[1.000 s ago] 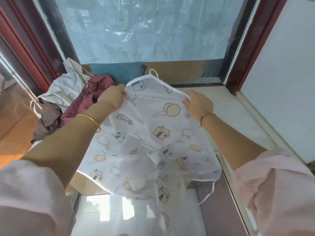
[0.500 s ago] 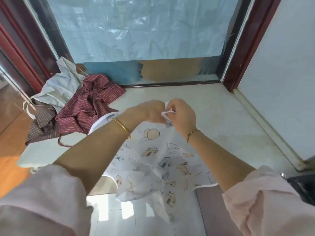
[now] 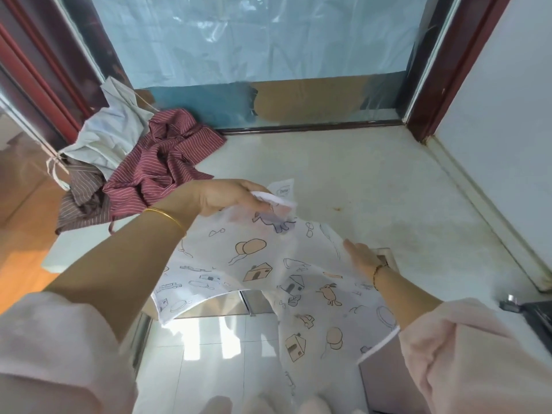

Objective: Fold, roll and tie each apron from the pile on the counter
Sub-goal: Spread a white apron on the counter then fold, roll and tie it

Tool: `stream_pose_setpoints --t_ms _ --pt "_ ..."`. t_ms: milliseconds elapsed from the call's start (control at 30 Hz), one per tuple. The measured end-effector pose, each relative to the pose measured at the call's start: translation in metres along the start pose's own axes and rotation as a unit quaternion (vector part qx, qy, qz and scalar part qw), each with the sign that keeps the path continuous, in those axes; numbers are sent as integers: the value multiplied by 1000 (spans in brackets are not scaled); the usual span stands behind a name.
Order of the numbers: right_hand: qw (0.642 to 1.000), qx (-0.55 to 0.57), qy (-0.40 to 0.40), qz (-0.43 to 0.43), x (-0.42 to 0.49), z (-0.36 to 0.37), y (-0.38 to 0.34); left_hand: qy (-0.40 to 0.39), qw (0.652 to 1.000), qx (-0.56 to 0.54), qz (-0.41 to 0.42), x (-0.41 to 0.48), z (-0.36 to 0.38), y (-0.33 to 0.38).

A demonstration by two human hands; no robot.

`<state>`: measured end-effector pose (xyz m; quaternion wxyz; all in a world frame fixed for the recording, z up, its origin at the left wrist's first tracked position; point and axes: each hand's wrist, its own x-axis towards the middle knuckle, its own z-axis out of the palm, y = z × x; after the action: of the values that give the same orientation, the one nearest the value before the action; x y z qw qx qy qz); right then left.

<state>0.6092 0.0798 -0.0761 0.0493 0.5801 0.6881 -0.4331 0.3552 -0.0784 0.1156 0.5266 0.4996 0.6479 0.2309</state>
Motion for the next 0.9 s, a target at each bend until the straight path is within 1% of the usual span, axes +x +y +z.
stream_pose_setpoints --t_ms 100,200,267,333,400,433,467,500,533,567,600,633,667,700,733,767,800,833,867,900 --pt "999 -27 15 -24 3 2 1 12 1000 -13 4 -11 -4 -9" --pt "998 -2 -34 -52 -7 1 -10 34 999 -21 11 -21 -9 -17" --pt "995 42 -75 -42 -14 4 -19 58 997 -41 11 -25 -11 -21" --pt "984 66 -162 -42 -23 7 -27 106 993 -49 5 -25 -15 -29" --pt "954 79 -282 -69 -35 9 -30 180 982 -49 -23 -26 -17 -35" --pt "947 57 -301 -99 -37 10 -31 212 975 -53 -40 -26 -18 -38" --pt "953 20 -267 -141 -39 10 -34 236 968 -60 -65 -27 -21 -43" --pt "964 -12 -186 -188 -36 14 -34 253 960 -77 -89 -29 -23 -47" --pt "972 -11 -73 -222 -32 17 -36 269 952 -97 -110 -31 -26 -54" --pt "971 10 49 -235 -28 20 -37 285 945 -102 -122 -33 -29 -61" --pt "957 8 153 -245 -25 20 -40 305 939 -88 -133 -36 -32 -68" --pt "938 -17 222 -265 -24 20 -42 321 934 -57 -145 -38 -34 -75" --pt "921 -54 256 -288 -22 19 -43 330 930 -29 -157 -39 -35 -82" --pt "911 -67 261 -311 -22 18 -45 328 928 0 -175 -41 -33 -84" --pt "913 -45 241 -326 -23 16 -47 318 928 25 -195 -42 -31 -89" --pt "924 14 208 -321 -26 13 -48 297 930 44 -210 -45 -28 -91" --pt "940 89 159 -288 -28 9 -50 281 934 50 -213 -47 -25 -92" --pt "955 154 100 -232 -32 5 -52 266 940 45 -211 -50 -22 -90" --pt "960 213 45 -177 -37 1 -54 261 943 31 -204 -49 -23 -91" --pt "952 279 -12 -129 -39 0 -52 259 946 10 -195 -50 -21 -89"
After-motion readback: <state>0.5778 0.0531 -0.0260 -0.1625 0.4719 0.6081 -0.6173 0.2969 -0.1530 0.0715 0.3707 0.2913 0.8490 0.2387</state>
